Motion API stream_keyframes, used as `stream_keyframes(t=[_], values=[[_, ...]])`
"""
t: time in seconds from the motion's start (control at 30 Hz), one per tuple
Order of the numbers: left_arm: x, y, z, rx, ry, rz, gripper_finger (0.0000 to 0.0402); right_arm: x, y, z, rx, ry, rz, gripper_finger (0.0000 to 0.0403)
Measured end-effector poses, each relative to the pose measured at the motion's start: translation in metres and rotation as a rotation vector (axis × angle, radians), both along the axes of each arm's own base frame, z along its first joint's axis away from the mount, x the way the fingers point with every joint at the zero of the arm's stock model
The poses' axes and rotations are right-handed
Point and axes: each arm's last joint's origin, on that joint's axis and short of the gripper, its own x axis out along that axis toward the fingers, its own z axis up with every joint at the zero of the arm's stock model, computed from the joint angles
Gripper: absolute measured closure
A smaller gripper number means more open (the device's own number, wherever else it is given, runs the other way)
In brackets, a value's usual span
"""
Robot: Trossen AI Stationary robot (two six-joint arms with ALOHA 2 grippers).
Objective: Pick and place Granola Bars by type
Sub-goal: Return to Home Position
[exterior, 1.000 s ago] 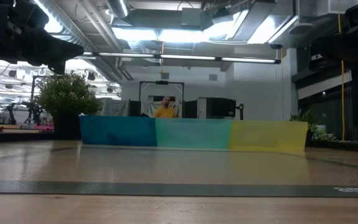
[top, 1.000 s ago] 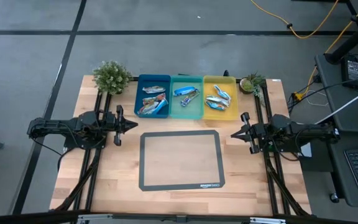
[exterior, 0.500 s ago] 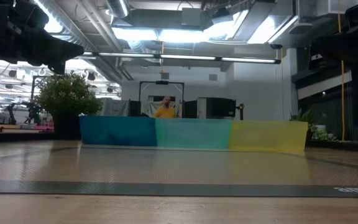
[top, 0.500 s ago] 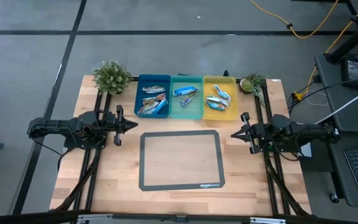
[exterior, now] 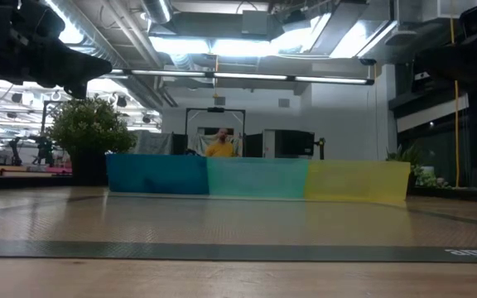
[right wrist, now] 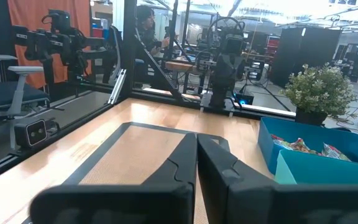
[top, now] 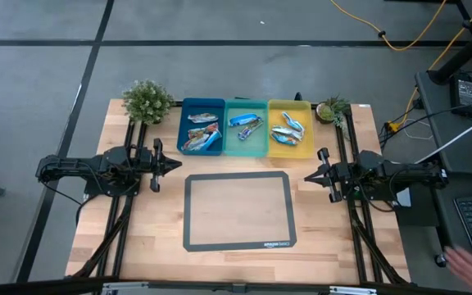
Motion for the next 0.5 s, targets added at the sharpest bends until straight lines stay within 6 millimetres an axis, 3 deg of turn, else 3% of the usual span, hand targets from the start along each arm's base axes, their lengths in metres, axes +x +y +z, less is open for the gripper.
stream_keyframes(t=[0.5], values=[[0.0000, 0.0000, 0.0000, 0.000, 0.000, 0.000, 0.0392, 0.0000, 0.0000, 0.0000, 0.000, 0.000, 0.000, 0.0386]])
